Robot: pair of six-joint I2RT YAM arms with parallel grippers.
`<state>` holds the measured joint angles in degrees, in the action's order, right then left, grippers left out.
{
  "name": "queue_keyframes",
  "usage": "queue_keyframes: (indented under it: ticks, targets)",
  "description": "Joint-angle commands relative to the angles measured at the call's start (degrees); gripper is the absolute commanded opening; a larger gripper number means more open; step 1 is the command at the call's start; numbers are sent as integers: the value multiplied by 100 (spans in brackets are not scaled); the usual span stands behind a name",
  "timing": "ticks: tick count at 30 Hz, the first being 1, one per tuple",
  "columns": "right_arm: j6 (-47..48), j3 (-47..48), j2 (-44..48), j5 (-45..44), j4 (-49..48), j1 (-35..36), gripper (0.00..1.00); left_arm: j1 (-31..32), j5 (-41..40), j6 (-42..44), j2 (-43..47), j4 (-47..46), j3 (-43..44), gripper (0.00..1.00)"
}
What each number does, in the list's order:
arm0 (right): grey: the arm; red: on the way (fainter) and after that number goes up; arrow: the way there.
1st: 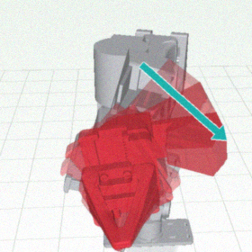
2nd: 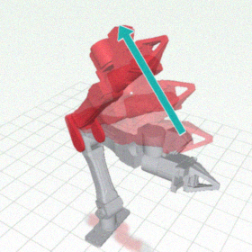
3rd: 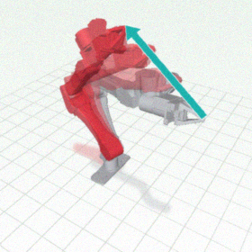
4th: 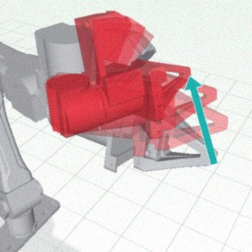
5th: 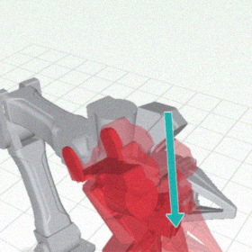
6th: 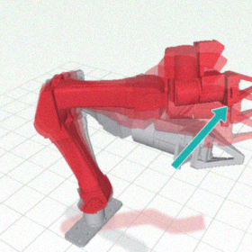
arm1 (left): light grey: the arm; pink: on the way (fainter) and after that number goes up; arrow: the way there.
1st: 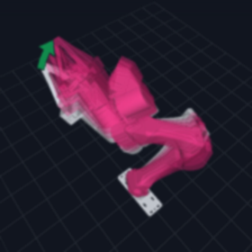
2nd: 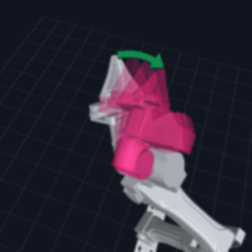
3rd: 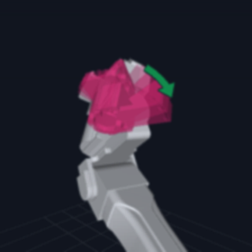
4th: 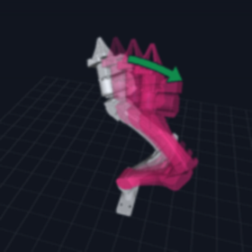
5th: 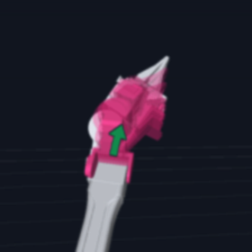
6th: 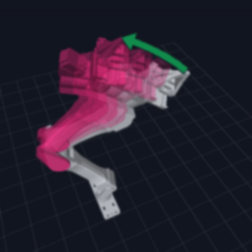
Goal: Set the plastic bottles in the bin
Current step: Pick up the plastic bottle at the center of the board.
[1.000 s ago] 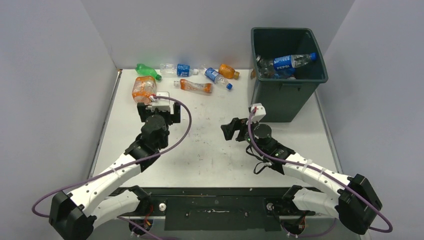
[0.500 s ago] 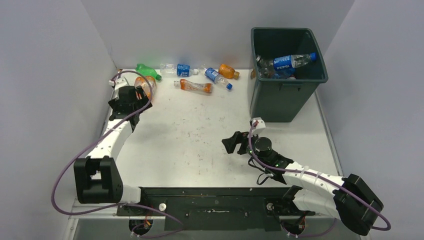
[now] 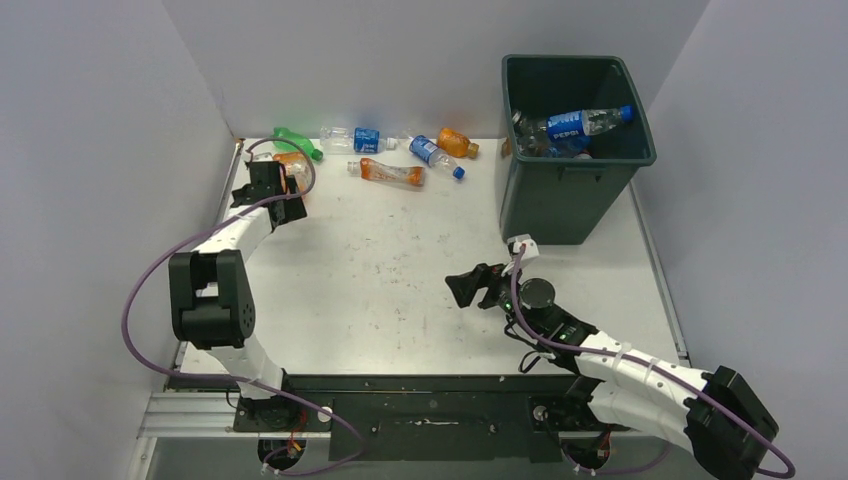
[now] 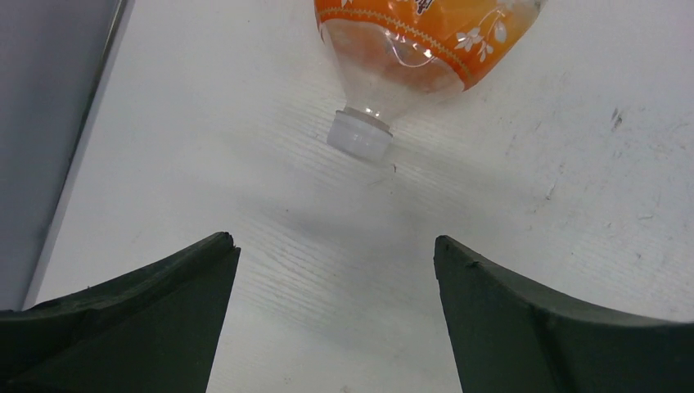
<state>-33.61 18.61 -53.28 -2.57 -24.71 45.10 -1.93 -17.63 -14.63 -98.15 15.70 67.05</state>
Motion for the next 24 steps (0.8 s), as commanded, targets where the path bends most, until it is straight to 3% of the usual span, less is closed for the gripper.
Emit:
queue_keyframes:
  ticks: [1,4,17,24]
  targets:
    - [74,77,-211,51,-178,41,88,-35,-97,428,-309,-31,486,85]
    - [89,166,-354,96,-159,38,87,-37,-88,538,-495,-31,624,80]
    - [-46,322,-265,191,19,40,87,-139,-284,778,-1156,-428,799,76]
    - [52,388,-315,111,99,40,87,-202,-139,861,-1468,-829,883,66]
